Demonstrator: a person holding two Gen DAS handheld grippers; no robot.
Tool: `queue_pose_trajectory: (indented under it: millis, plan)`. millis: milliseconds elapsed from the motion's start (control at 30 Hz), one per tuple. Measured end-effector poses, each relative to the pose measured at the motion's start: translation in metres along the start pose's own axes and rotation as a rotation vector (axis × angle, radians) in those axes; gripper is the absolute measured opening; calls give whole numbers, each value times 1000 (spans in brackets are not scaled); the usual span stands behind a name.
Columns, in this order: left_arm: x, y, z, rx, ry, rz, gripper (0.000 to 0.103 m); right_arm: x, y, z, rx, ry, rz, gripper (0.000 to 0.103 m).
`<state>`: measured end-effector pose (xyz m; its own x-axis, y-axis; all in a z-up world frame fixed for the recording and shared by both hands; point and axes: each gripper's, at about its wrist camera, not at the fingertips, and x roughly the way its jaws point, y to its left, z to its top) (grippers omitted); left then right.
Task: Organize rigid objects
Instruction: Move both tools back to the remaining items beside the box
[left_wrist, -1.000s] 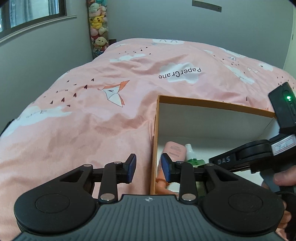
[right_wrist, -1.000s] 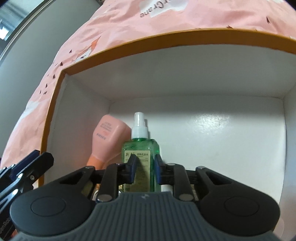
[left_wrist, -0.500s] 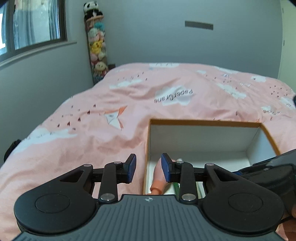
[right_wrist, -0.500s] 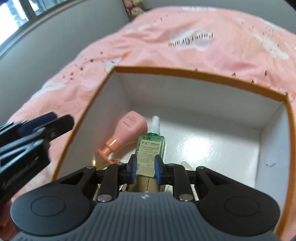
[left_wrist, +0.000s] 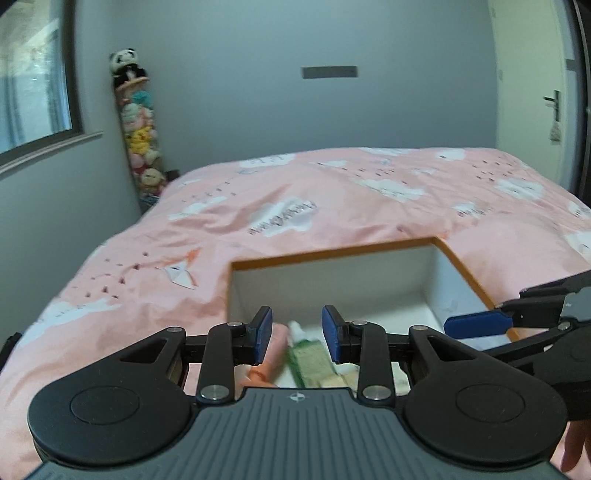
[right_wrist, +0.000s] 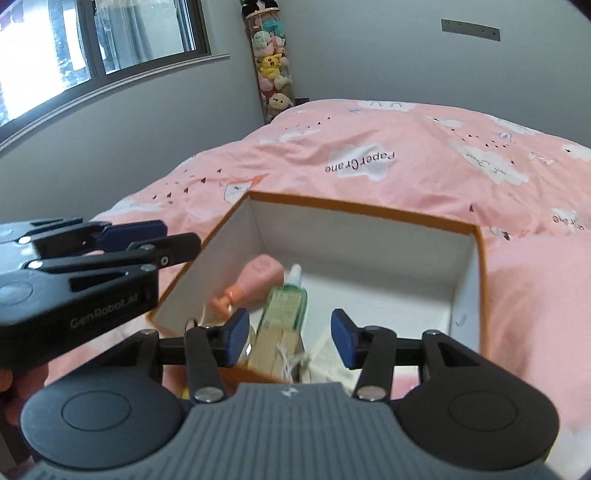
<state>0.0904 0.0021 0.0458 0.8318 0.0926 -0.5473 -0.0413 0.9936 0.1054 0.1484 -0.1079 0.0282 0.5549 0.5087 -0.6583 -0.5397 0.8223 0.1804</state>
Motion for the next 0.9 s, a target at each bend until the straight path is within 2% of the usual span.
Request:
queue_pose_trajectory:
  millis: [133, 333, 400, 533, 600, 900]
  plan:
    - [-9, -8, -14, 3, 4, -49, 51, -19, -3, -17, 17, 4, -30, 50]
    - [-16, -11, -32, -30, 26, -148, 55, -33, -10, -50, 28, 71, -108, 50]
    - [-16, -11, -36, -47, 50, -183, 59, -37, -17, -60, 63, 97, -122, 54]
    - [-11, -9, -46, -101, 143, -279, 59, -44, -29, -75, 142, 143, -153, 58]
    - [-7, -9, -53, -114, 207, -316, 59, -45, -33, -82, 163, 167, -175, 64]
    - [6, -21, -86, -96, 412, -396, 59, -38, -35, -117, 166, 330, -204, 64]
